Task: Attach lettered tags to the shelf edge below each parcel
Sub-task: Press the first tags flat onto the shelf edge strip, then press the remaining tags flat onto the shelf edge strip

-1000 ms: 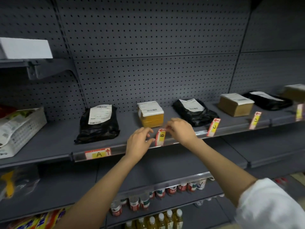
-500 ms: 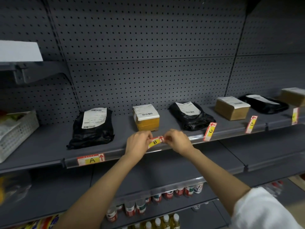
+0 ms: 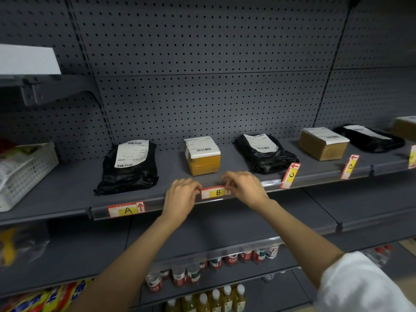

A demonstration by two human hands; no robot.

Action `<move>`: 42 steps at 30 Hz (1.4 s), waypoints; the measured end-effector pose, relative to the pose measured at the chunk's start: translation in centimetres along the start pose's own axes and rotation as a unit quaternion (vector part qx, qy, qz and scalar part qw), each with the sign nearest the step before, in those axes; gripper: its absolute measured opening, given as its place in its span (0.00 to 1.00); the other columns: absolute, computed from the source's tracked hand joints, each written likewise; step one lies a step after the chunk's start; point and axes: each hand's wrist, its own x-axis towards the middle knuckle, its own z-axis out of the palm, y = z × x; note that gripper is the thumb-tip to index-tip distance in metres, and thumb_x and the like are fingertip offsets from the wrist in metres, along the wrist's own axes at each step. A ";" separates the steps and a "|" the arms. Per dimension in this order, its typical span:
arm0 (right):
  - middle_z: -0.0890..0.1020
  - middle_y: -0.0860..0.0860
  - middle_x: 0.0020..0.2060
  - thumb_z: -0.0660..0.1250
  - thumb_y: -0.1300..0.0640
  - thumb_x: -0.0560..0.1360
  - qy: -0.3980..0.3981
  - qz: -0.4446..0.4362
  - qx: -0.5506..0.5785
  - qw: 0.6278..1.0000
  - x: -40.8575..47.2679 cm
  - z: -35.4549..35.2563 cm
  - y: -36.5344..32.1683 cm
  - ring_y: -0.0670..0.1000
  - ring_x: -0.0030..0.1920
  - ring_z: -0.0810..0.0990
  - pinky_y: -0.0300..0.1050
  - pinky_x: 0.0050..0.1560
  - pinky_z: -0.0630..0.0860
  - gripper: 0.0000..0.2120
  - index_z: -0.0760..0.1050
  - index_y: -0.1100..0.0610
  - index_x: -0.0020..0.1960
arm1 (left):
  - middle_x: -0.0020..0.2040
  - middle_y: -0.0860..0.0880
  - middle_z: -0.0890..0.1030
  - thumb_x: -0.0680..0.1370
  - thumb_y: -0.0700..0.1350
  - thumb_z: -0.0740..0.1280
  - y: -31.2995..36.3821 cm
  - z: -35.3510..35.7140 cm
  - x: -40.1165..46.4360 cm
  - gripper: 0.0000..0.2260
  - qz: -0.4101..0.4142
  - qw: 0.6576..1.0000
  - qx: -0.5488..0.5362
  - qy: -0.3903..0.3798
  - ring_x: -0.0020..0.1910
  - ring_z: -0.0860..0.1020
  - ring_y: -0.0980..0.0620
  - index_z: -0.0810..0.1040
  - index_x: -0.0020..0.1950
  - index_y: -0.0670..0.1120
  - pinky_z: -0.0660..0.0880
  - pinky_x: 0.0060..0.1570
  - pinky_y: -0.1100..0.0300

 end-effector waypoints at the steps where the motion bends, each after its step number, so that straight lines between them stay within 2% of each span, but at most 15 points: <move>1: 0.85 0.49 0.43 0.69 0.59 0.72 -0.002 0.006 0.003 1.000 0.0 0.0 0.1 0.52 0.48 0.80 0.42 0.46 0.71 0.08 0.78 0.51 0.51 | 0.47 0.48 0.83 0.75 0.42 0.68 0.0 -0.1 0.0 0.04 0.001 1.000 0.002 0.001 0.47 0.78 0.49 0.80 0.48 0.47 0.71 0.52 0.55; 4: 0.84 0.51 0.45 0.69 0.57 0.73 0.008 0.017 0.012 1.000 0.0 0.3 0.0 0.55 0.46 0.81 0.46 0.45 0.75 0.05 0.80 0.52 0.49 | 0.46 0.48 0.82 0.75 0.42 0.67 0.6 -0.1 0.1 0.04 0.000 1.000 0.014 0.007 0.47 0.77 0.48 0.80 0.48 0.47 0.70 0.51 0.55; 10: 0.82 0.52 0.46 0.69 0.57 0.73 0.000 0.017 0.031 0.999 0.1 0.8 -0.6 0.55 0.47 0.81 0.50 0.49 0.76 0.05 0.81 0.54 0.48 | 0.46 0.47 0.82 0.74 0.43 0.65 0.6 -0.1 -0.3 0.06 -0.002 0.999 0.048 0.008 0.45 0.76 0.47 0.80 0.49 0.46 0.69 0.49 0.54; 17: 0.83 0.51 0.49 0.68 0.56 0.74 -0.029 0.010 0.011 0.999 0.3 1.2 -0.7 0.55 0.49 0.81 0.47 0.49 0.74 0.06 0.81 0.53 0.49 | 0.44 0.47 0.80 0.74 0.43 0.68 0.8 0.5 -0.4 0.02 -0.025 0.997 0.070 0.000 0.45 0.74 0.47 0.79 0.45 0.46 0.68 0.48 0.54; 21: 0.82 0.49 0.50 0.66 0.54 0.75 -0.006 -0.014 -0.029 0.999 -0.2 1.2 -0.5 0.52 0.53 0.77 0.43 0.45 0.71 0.07 0.81 0.49 0.51 | 0.44 0.47 0.80 0.73 0.44 0.69 1.0 0.3 -0.7 0.04 -0.026 0.996 0.083 0.005 0.45 0.76 0.46 0.79 0.46 0.47 0.69 0.48 0.52; 25: 0.79 0.50 0.48 0.66 0.54 0.74 0.004 -0.066 -0.047 0.997 -0.1 0.1 0.5 0.53 0.53 0.74 0.46 0.51 0.68 0.07 0.81 0.48 0.49 | 0.44 0.47 0.80 0.72 0.46 0.70 2.4 0.3 -0.7 0.06 -0.010 0.996 0.087 0.028 0.45 0.76 0.46 0.78 0.47 0.47 0.70 0.46 0.52; 27: 0.79 0.51 0.48 0.67 0.56 0.73 0.021 -0.084 -0.065 0.994 -0.3 -0.7 1.3 0.54 0.52 0.76 0.47 0.50 0.67 0.07 0.81 0.50 0.49 | 0.45 0.47 0.80 0.72 0.46 0.70 3.8 0.5 0.1 0.07 -0.005 0.997 0.070 0.028 0.46 0.76 0.45 0.78 0.47 0.47 0.70 0.46 0.52; 32: 0.81 0.51 0.49 0.68 0.55 0.72 0.101 -0.054 -0.087 0.990 -1.5 -4.8 6.6 0.56 0.51 0.77 0.49 0.49 0.69 0.08 0.80 0.51 0.51 | 0.45 0.48 0.80 0.72 0.46 0.70 9.6 3.2 3.3 0.06 -0.012 0.999 -0.013 0.030 0.47 0.75 0.46 0.78 0.47 0.48 0.71 0.46 0.53; 34: 0.80 0.51 0.51 0.68 0.53 0.73 0.086 -0.037 -0.089 0.992 -1.9 -6.8 9.4 0.55 0.54 0.76 0.49 0.52 0.68 0.10 0.79 0.51 0.54 | 0.45 0.48 0.80 0.72 0.46 0.70 12.4 5.0 4.4 0.06 -0.014 0.999 -0.039 0.028 0.47 0.76 0.47 0.78 0.47 0.49 0.71 0.46 0.54; 37: 0.79 0.52 0.52 0.67 0.54 0.74 0.022 -0.043 -0.117 0.992 -2.7 -9.0 13.2 0.56 0.55 0.74 0.48 0.54 0.68 0.11 0.79 0.53 0.55 | 0.46 0.49 0.81 0.71 0.46 0.71 16.2 7.5 5.6 0.08 -0.036 0.997 -0.065 0.028 0.48 0.76 0.48 0.78 0.49 0.49 0.72 0.46 0.55; 42: 0.78 0.55 0.52 0.65 0.58 0.75 -0.026 -0.042 -0.084 0.995 -3.1 -10.8 17.5 0.57 0.54 0.77 0.52 0.50 0.74 0.09 0.79 0.57 0.54 | 0.48 0.48 0.81 0.71 0.45 0.71 20.2 10.3 7.2 0.09 -0.070 0.995 -0.058 0.030 0.49 0.76 0.47 0.79 0.50 0.48 0.73 0.48 0.54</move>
